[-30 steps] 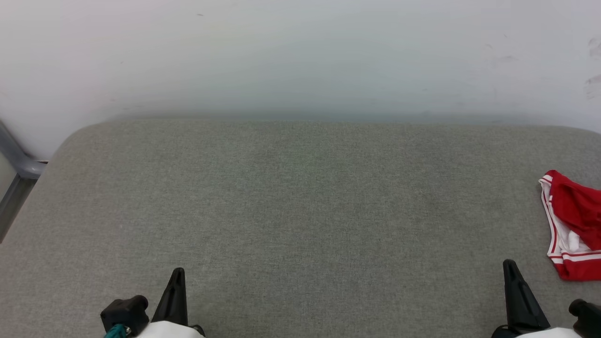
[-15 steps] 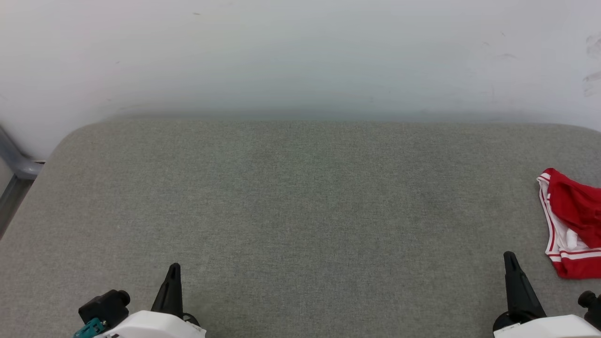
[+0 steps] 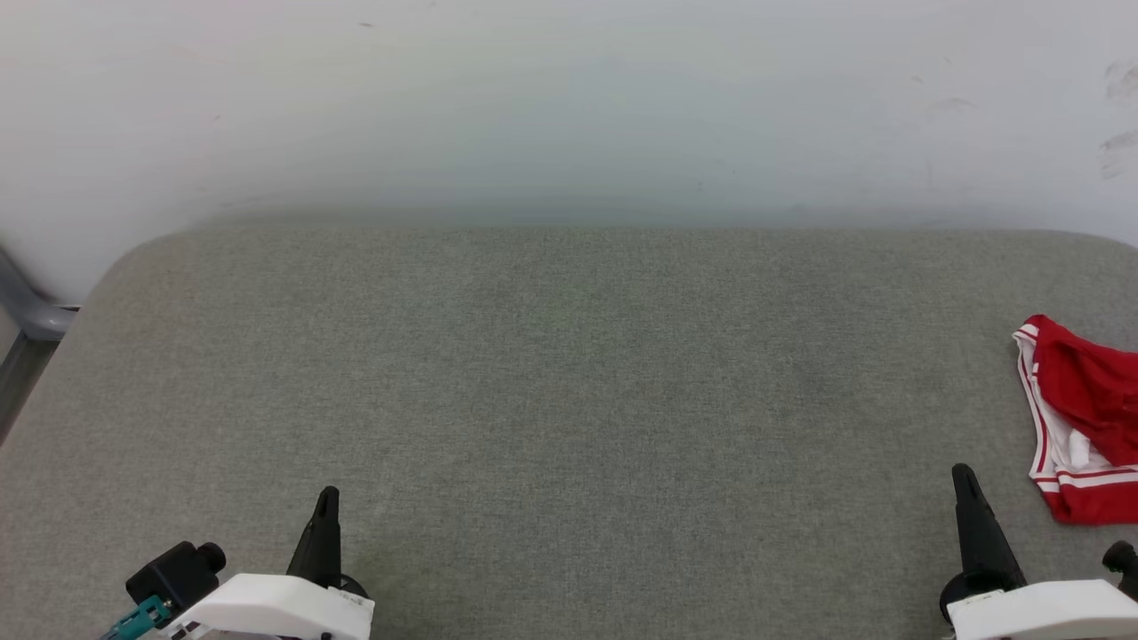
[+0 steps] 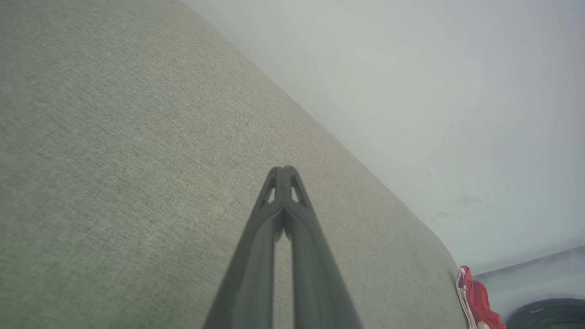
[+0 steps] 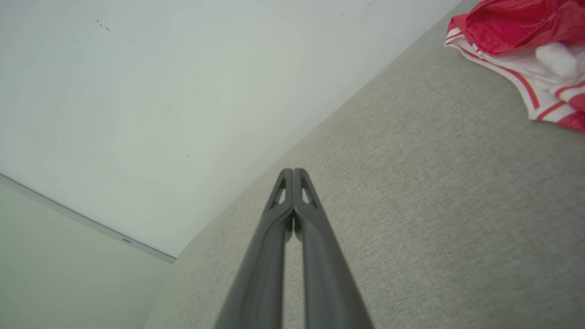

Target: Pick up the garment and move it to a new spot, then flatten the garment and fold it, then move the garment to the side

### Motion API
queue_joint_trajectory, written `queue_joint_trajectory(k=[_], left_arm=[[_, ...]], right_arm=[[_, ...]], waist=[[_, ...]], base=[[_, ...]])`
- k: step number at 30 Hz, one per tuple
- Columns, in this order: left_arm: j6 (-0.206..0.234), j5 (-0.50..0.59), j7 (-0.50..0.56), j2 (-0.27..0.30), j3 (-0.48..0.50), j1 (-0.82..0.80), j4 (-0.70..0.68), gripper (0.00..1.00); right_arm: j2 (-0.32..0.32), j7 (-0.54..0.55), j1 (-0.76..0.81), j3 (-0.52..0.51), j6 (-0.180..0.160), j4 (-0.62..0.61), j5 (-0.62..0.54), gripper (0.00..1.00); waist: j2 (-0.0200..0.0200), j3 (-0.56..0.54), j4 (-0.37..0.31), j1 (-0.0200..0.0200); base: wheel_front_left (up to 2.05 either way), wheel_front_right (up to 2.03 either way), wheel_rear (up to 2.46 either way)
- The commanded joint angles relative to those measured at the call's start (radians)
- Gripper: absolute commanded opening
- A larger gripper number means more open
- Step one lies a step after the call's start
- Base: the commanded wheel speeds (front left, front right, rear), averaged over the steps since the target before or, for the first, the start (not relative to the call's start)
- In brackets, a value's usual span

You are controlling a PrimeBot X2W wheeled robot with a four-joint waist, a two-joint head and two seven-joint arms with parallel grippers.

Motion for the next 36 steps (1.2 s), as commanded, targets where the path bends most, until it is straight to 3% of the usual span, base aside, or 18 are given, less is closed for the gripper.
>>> queue_joint_trajectory(k=[1, 36], left_arm=[[-0.009, -0.038, 0.009, 0.001, 0.008, -0.03, -0.007, 0.0], [-0.056, -0.428, 0.103, -0.008, 0.059, -0.082, 0.019, 0.0]], right_arm=[[-0.009, 0.009, -0.033, 0.0, 0.0, -0.005, 0.037, 0.0], [-0.008, 0.105, -0.104, -0.007, 0.0, 0.047, 0.407, 0.0]], waist=[[0.0, 0.0, -0.001, 0.0], [0.0, 0.009, -0.015, 0.0]], base=[[0.0, 0.0, 0.0], [0.0, 0.0, 0.0]])
